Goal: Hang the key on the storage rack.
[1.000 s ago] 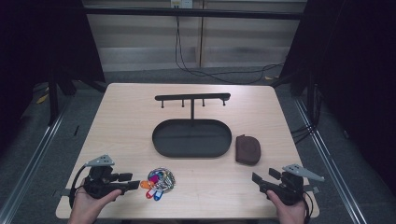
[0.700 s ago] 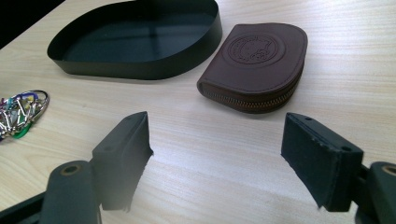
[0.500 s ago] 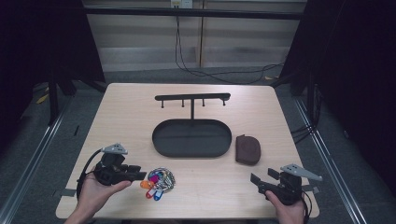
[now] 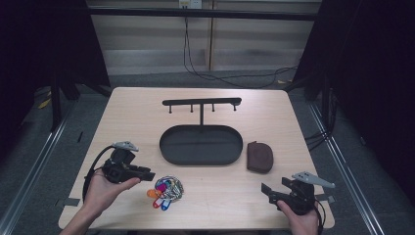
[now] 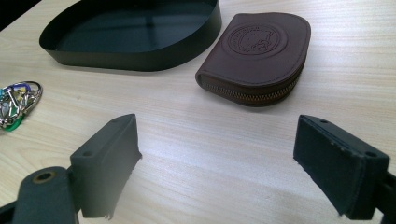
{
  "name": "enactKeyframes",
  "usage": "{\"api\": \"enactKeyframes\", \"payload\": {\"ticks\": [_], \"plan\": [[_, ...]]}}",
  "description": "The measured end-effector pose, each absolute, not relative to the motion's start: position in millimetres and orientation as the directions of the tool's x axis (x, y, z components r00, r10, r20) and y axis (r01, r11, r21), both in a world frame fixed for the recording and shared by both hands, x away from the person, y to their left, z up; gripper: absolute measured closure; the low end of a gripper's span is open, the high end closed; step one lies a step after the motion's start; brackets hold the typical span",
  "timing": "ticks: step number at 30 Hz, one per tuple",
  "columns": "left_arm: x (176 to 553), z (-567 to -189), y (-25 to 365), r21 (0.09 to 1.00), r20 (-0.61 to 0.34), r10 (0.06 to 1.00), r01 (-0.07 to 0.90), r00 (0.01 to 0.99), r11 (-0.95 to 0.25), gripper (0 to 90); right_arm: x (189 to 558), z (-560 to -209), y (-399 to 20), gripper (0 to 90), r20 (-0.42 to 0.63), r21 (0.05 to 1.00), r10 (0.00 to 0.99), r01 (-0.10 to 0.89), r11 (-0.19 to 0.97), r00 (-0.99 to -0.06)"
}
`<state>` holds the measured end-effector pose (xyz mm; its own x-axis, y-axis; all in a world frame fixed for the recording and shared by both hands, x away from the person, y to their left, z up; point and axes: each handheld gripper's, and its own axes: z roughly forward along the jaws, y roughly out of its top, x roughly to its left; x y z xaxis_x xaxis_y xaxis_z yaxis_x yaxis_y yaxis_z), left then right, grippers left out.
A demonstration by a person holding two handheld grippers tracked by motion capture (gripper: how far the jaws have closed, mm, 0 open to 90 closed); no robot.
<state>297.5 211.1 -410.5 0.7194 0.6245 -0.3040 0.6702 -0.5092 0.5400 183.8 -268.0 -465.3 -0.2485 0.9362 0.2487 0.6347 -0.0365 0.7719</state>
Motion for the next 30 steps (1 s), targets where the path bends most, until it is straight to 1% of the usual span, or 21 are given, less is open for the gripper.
{"api": "enactKeyframes", "payload": {"ticks": [3, 5, 7, 9, 14, 20, 24, 26, 30], "plan": [[303.4, -415.7, 204.4, 0.502, -0.294, 0.635, 0.681, 0.714, -0.533, 66.8, 184.1, -465.7, -267.8, 14.7, 0.248, 0.768, 0.937, 0.64, -0.035, -0.246], [307.9, -420.4, 200.6, 0.477, -0.305, 0.642, 0.696, 0.703, -0.537, 67.0, 184.4, -465.9, -267.5, 14.7, 0.247, 0.768, 0.937, 0.64, -0.033, -0.249], [310.1, -422.5, 198.4, 0.462, -0.309, 0.652, 0.709, 0.692, -0.534, 68.7, 184.3, -465.7, -267.4, 14.7, 0.245, 0.771, 0.936, 0.637, -0.029, -0.253], [316.9, -427.4, 193.9, 0.417, -0.303, 0.668, 0.725, 0.679, -0.548, 70.4, 184.7, -466.1, -267.1, 14.7, 0.244, 0.768, 0.935, 0.64, -0.025, -0.256], [325.2, -433.6, 189.4, 0.361, -0.32, 0.655, 0.727, 0.685, -0.584, 66.6, 184.7, -466.1, -266.5, 14.7, 0.237, 0.768, 0.937, 0.64, -0.02, -0.256], [329.7, -442.1, 181.9, 0.288, -0.303, 0.644, 0.712, 0.702, -0.64, 67.3, 185.1, -466.3, -266.2, 14.6, 0.234, 0.766, 0.938, 0.643, -0.016, -0.256], [331.0, -445.3, 178.0, 0.26, -0.31, 0.65, 0.719, 0.694, -0.644, 67.3, 185.5, -466.6, -266.0, 14.7, 0.232, 0.764, 0.938, 0.645, -0.013, -0.256], [330.9, -447.5, 176.0, 0.246, -0.294, 0.659, 0.721, 0.692, -0.648, 67.3, 185.7, -466.8, -266.0, 14.6, 0.234, 0.762, 0.938, 0.647, -0.014, -0.256], [330.4, -451.5, 172.4, 0.23, -0.29, 0.663, 0.723, 0.69, -0.652, 67.2, 186.0, -467.2, -265.8, 14.6, 0.23, 0.76, 0.94, 0.65, -0.012, -0.252]]}}
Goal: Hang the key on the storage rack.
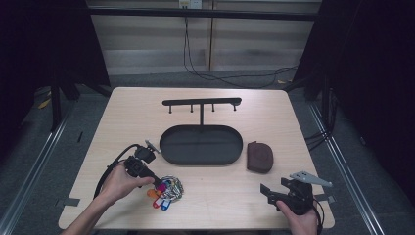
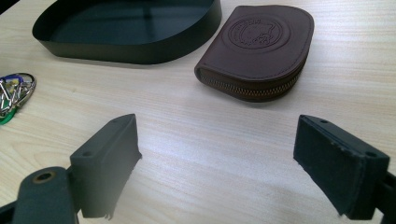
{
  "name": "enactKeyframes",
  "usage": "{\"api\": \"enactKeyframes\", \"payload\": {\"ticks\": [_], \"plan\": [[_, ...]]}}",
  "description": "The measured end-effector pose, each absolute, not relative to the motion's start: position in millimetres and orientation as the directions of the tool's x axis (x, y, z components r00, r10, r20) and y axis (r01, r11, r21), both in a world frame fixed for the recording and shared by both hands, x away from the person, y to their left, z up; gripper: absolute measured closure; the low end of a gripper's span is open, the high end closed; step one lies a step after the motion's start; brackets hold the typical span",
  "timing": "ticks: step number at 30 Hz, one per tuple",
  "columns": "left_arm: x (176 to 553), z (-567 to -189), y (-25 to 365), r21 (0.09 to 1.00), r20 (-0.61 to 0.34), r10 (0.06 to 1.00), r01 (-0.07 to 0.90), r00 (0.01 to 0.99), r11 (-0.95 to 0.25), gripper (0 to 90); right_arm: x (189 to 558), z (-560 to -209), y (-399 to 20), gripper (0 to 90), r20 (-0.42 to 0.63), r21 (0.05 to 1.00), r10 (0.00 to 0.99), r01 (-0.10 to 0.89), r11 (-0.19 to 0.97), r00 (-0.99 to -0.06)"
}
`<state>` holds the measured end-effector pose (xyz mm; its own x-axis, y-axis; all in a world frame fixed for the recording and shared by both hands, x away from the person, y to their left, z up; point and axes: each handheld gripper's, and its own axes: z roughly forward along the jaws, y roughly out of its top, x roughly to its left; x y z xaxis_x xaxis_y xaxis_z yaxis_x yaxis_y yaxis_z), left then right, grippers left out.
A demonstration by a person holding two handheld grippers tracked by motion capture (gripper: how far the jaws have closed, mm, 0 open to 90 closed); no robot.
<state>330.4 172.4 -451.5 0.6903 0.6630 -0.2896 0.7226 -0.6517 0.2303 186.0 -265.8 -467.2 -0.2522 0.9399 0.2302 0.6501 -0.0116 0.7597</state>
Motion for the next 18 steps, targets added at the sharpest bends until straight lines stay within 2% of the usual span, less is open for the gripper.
{"api": "enactKeyframes", "payload": {"ticks": [18], "plan": [[330.9, -460.5, 155.6, 0.153, -0.205, 0.69, 0.719, 0.694, -0.678, 69.9, 187.1, -467.6, -265.9, 14.6, 0.226, 0.757, 0.944, 0.654, -0.014, -0.242]]}}
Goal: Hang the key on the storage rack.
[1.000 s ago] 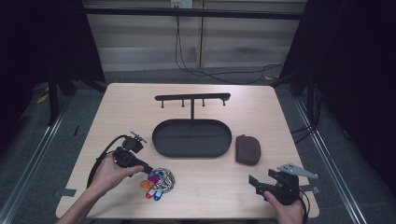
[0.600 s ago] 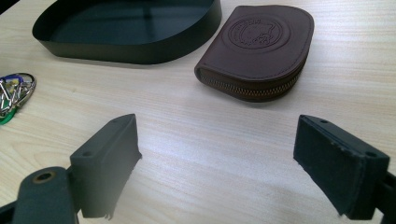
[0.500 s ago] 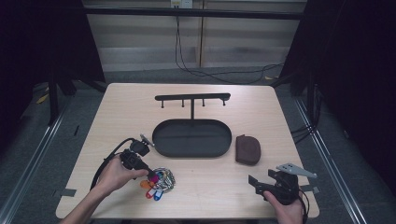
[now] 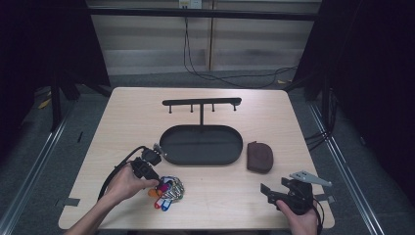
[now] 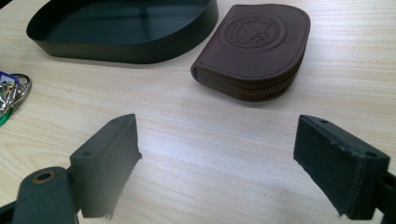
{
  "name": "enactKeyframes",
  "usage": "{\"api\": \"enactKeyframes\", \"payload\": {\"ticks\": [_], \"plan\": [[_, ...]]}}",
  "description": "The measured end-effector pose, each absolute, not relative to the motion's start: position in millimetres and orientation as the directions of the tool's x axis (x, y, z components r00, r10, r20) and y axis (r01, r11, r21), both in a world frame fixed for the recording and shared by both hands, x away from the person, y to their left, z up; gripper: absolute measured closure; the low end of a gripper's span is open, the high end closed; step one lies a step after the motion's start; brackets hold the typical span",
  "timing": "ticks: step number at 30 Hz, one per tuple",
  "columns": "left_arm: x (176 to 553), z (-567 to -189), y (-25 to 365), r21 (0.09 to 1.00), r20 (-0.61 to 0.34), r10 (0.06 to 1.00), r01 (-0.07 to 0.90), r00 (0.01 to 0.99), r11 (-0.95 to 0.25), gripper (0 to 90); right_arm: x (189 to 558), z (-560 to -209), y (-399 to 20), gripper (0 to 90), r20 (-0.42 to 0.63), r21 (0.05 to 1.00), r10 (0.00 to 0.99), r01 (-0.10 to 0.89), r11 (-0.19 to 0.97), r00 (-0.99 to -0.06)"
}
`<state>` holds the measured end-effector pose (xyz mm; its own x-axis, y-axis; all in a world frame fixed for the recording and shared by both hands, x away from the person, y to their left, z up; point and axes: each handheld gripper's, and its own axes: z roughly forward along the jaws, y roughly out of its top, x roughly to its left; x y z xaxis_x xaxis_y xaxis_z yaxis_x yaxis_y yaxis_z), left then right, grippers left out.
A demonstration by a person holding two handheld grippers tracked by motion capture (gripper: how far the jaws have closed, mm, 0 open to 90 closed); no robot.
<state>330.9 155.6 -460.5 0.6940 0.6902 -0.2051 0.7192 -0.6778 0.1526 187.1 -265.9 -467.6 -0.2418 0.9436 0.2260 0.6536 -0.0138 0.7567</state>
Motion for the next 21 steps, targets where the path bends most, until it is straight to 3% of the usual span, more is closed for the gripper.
{"api": "enactKeyframes", "payload": {"ticks": [11, 16, 21], "plan": [[340.4, -464.4, 145.4, 0.065, -0.16, 0.711, 0.726, 0.685, -0.684, 74.7, 188.1, -468.5, -264.2, 14.9, 0.209, 0.75, 0.948, 0.661, 0.003, -0.241], [338.0, -464.3, 135.2, 0.038, -0.079, 0.699, 0.703, 0.711, -0.71, 81.6, 188.6, -469.1, -264.2, 15.2, 0.204, 0.747, 0.95, 0.665, 0.004, -0.235], [340.5, -464.9, 130.5, 0.006, -0.06, 0.705, 0.706, 0.707, -0.708, 86.5, 188.8, -469.2, -263.3, 15.3, 0.197, 0.744, 0.952, 0.669, 0.01, -0.234]]}}
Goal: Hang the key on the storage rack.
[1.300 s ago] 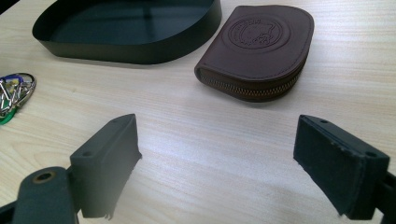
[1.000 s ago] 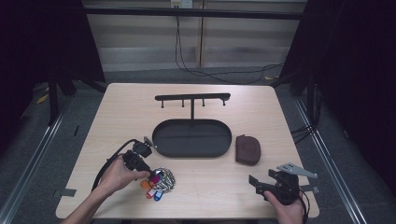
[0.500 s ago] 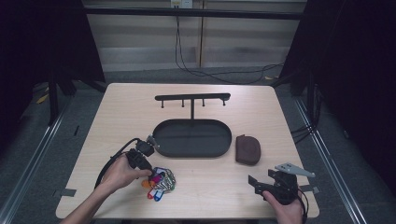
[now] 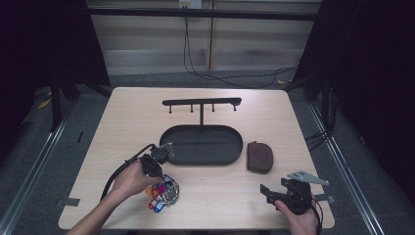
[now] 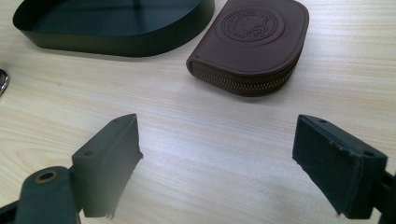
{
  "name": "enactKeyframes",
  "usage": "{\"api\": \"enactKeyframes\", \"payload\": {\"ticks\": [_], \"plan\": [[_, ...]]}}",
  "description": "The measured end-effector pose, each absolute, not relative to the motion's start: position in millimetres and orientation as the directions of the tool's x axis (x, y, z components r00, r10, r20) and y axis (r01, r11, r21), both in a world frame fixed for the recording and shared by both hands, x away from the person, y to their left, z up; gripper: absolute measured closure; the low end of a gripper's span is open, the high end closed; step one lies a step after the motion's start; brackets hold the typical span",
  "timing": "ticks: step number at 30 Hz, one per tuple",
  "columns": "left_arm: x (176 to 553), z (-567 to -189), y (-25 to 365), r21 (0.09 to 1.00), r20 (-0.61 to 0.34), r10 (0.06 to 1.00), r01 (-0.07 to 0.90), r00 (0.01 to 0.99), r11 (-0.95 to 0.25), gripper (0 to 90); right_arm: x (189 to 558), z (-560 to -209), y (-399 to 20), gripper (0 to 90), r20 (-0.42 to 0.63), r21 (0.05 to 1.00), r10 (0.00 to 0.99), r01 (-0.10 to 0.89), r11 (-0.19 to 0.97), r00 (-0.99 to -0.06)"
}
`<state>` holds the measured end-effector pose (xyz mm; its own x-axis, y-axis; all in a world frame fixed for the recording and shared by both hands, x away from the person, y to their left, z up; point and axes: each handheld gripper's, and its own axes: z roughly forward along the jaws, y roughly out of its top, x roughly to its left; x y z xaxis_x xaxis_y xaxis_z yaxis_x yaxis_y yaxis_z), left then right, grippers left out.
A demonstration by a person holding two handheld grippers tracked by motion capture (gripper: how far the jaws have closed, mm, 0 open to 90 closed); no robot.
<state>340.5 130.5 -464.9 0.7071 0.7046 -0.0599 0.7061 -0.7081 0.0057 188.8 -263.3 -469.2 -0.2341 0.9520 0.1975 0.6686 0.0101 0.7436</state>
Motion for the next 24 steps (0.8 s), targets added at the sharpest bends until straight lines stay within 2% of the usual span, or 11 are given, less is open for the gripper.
{"api": "enactKeyframes", "payload": {"ticks": [5, 11, 16, 24], "plan": [[342.2, -465.0, 129.7, -0.004, -0.063, 0.69, 0.691, 0.721, -0.722, 86.8, 189.3, -469.6, -263.8, 15.4, 0.198, 0.741, 0.952, 0.672, 0.009, -0.231], [349.8, -464.6, 135.4, -0.024, -0.128, 0.672, 0.676, 0.729, -0.737, 87.1, 189.5, -469.8, -264.0, 15.5, 0.2, 0.74, 0.952, 0.673, 0.008, -0.231], [350.3, -460.2, 137.6, 0.002, -0.168, 0.662, 0.672, 0.73, -0.741, 87.1, 190.2, -470.4, -264.4, 15.5, 0.204, 0.736, 0.952, 0.677, 0.005, -0.229], [348.0, -442.8, 138.0, 0.036, -0.18, 0.649, 0.664, 0.739, -0.746, 87.3, 190.9, -471.3, -264.3, 15.6, 0.204, 0.726, 0.954, 0.688, 0.002, -0.219]]}}
